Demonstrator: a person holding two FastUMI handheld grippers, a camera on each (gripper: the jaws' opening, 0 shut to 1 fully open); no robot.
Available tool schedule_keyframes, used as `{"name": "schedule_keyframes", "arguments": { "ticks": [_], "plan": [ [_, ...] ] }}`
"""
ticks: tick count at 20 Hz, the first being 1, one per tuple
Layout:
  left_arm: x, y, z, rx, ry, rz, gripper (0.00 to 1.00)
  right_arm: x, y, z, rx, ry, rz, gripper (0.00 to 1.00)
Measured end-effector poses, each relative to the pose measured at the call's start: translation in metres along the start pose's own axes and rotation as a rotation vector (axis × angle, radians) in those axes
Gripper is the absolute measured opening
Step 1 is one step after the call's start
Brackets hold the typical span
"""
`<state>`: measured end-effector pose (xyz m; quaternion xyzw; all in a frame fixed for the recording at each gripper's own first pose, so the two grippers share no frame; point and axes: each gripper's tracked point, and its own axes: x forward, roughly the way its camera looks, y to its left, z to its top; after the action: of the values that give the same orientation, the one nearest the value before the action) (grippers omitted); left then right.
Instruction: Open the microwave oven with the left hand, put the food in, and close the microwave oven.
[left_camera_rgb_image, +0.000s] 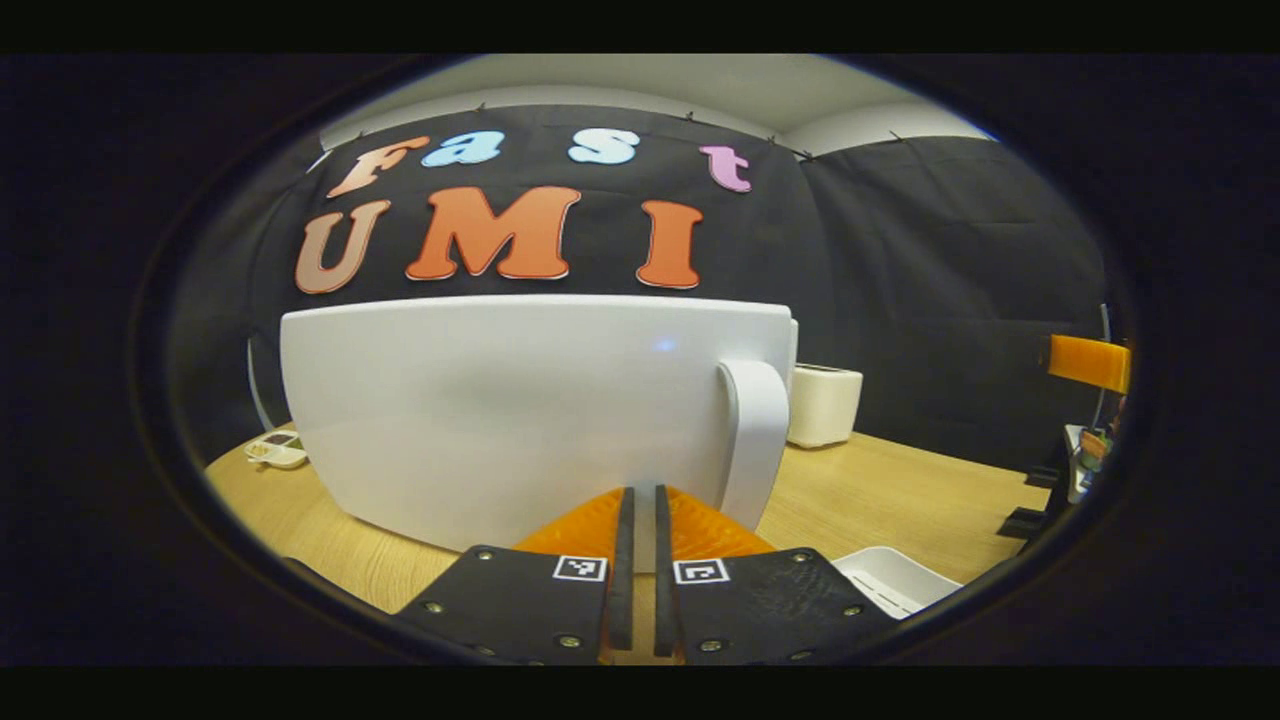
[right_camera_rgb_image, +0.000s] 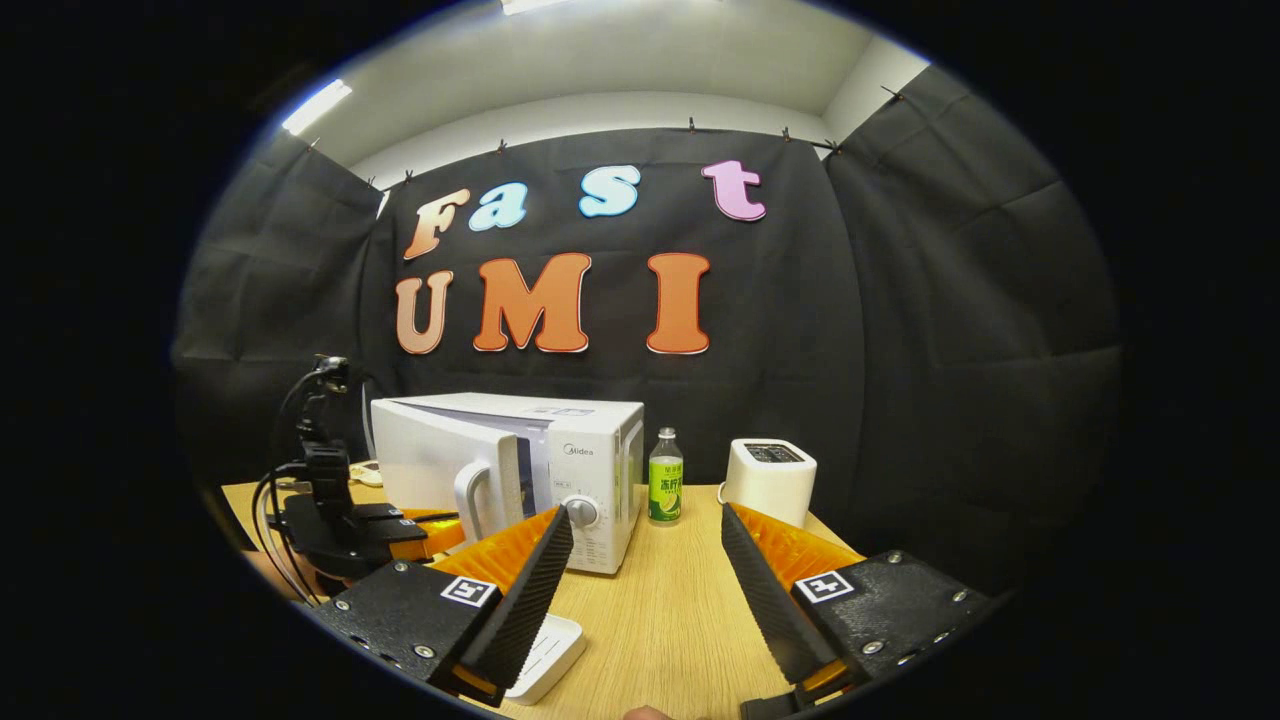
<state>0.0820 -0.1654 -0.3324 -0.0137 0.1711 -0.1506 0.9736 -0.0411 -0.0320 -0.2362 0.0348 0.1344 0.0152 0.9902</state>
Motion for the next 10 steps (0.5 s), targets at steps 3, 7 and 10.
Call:
{"name": "schedule_keyframes", "arguments": {
  "ticks": [3, 7, 10],
  "plan": [
    [0.016, 0.002, -0.004, 0.013, 0.008, 0.028, 0.09, -0.001, -0.004, -0.004, -0.003, 0.004, -0.008, 0.93],
    [0.035, 0.007, -0.015, 0.014, 0.032, 0.063, 0.09, -0.001, -0.011, -0.007, -0.008, 0.011, -0.018, 0.93],
    [0.046, 0.008, -0.012, 0.018, 0.026, 0.084, 0.1, -0.003, -0.016, -0.009, -0.016, 0.014, -0.026, 0.93]
  ]
}}
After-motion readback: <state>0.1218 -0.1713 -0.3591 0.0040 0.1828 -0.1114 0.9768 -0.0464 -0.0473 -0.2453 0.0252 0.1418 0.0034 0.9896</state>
